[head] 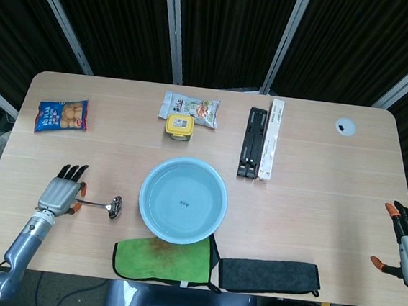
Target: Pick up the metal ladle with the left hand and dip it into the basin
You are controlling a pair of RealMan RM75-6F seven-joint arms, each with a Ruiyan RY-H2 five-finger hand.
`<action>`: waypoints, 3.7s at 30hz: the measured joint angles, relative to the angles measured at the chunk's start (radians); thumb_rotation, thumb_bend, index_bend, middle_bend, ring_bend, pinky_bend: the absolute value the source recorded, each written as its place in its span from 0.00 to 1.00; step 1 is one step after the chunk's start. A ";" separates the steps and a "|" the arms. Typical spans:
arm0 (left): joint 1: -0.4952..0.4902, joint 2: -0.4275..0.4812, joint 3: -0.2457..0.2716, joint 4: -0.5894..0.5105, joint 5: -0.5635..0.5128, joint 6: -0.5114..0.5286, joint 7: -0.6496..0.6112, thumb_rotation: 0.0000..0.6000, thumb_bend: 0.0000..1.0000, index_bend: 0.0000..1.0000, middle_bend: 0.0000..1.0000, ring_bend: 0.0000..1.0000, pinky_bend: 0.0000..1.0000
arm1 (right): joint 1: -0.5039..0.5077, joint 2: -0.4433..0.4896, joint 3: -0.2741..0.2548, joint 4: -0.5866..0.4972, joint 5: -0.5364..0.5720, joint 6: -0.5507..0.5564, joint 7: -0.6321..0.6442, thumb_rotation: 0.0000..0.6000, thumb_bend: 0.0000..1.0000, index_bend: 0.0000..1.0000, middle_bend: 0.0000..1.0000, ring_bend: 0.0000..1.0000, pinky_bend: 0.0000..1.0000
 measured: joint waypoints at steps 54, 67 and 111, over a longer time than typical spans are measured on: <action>-0.015 -0.037 0.029 0.061 -0.024 -0.032 -0.016 1.00 0.39 0.51 0.00 0.00 0.00 | -0.004 -0.002 0.008 0.003 0.008 0.008 0.001 1.00 0.00 0.00 0.00 0.00 0.00; -0.004 -0.016 0.032 0.030 -0.020 -0.005 -0.011 1.00 0.41 0.55 0.00 0.00 0.00 | -0.006 -0.002 0.007 -0.001 0.003 0.012 -0.002 1.00 0.00 0.00 0.00 0.00 0.00; -0.005 0.184 0.155 -0.469 0.310 0.119 -0.074 1.00 0.41 0.55 0.00 0.00 0.00 | -0.035 0.012 -0.015 -0.011 -0.069 0.081 0.026 1.00 0.00 0.00 0.00 0.00 0.00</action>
